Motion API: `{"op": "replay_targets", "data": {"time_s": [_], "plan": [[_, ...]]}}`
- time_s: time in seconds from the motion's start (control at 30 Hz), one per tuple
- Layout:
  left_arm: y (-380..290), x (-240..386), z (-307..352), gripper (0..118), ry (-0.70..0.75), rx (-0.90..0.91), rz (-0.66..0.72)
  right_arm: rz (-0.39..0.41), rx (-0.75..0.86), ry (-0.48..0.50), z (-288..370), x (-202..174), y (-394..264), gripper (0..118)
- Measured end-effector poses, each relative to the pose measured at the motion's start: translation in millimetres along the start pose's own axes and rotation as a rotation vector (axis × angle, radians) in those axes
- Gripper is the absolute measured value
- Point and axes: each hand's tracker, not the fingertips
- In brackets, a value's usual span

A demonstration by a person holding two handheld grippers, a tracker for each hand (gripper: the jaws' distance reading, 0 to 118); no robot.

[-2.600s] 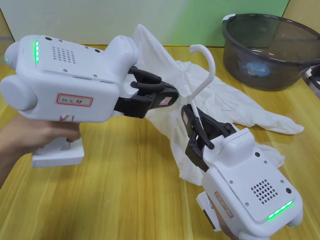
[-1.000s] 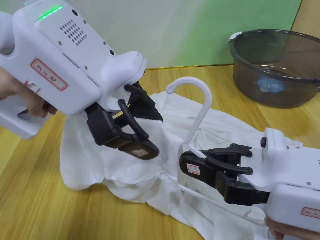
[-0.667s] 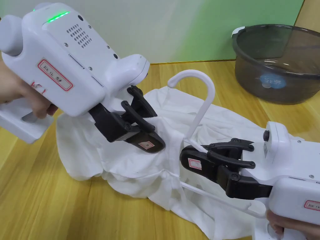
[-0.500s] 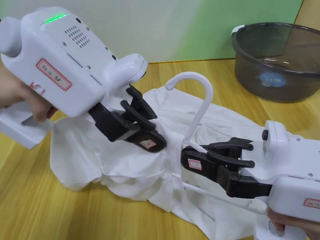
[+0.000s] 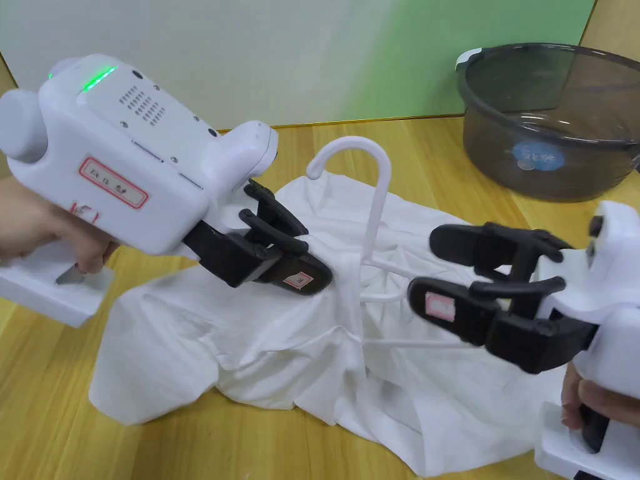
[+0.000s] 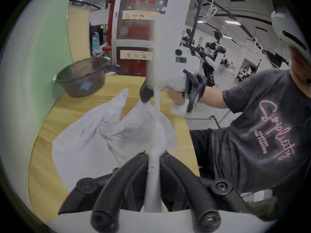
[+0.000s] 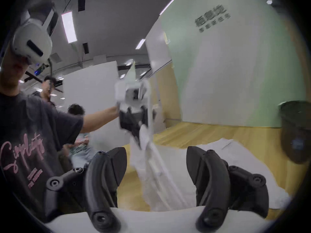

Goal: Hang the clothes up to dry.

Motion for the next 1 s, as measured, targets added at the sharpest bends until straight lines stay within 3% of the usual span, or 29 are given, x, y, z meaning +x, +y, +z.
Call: {"op": "replay_targets", "data": {"time_s": [0.17, 0.3, 0.33, 0.43, 0.47, 0.5, 0.53, 0.57, 0.63, 0.67, 0.7, 0.73, 0.8, 0.87, 0.93, 1.0], "plan": [[-23.9, -3.8, -3.2, 6, 0.075, 0.139, 0.103, -0.029, 0.091, -0.193, 36.8, 0.4, 23.5, 81], [-42.3, -1.1, -10.8, 6, 0.112, 0.205, 0.212, -0.071, 0.053, -0.17, 49.7, -6.3, 35.3, 81], [-41.9, 4.8, -13.1, 5, 0.223, 0.246, 0.202, -0.073, 0.024, -0.172, 49.0, -9.0, 35.5, 81], [-48.1, 1.5, -18.3, 5, 0.373, 0.334, 0.356, -0.008, -0.097, -0.208, 42.6, -20.8, 31.4, 80], [-50.2, 3.6, -21.9, 5, 0.341, 0.348, 0.395, 0.006, -0.152, -0.233, 37.7, -25.2, 28.0, 78], [-52.0, 10.8, -22.9, 5, 0.467, 0.36, 0.315, 0.014, -0.216, -0.283, 30.6, -28.6, 25.0, 67], [-54.3, 10.1, -21.9, 5, 0.444, 0.371, 0.342, 0.001, -0.25, -0.333, 25.4, -31.0, 21.0, 20], [-55.1, 15.8, -25.2, 5, 0.405, 0.4, 0.352, -0.013, -0.294, -0.404, 15.0, -30.3, 16.9, 0], [-54.8, 16.6, -26.7, 5, 0.418, 0.415, 0.372, 0.006, -0.321, -0.451, 0.7, -35.0, 0.9, 0], [-55.7, 18.6, -30.8, 5, 0.414, 0.448, 0.391, -0.017, -0.423, -0.393, -8.5, -32.0, -3.8, 0], [-56.7, 19.9, -33.9, 5, 0.462, 0.432, 0.394, -0.049, -0.491, -0.41, -19.1, -32.0, -10.0, 0], [-57.1, 26.1, -38.8, 5, 0.456, 0.43, 0.389, -0.068, -0.536, -0.45, -29.1, -33.5, -14.9, 0], [-59.6, 30.0, -46.9, 5, 0.504, 0.417, 0.406, -0.029, -0.534, -0.561, -30.0, -32.8, -32.2, 0], [-66.3, 31.0, -51.0, 5, 0.5, 0.446, 0.437, -0.087, -0.592, -0.613, -44.6, -34.7, -37.8, 0], [-72.3, 31.3, -53.3, 5, 0.467, 0.451, 0.447, -0.074, -0.596, -0.58, -47.0, -37.1, -42.9, 0], [-77.1, 37.0, -57.6, 5, 0.495, 0.457, 0.455, -0.008, -0.65, -0.66, -60.1, -46.0, -49.9, 0]]}}
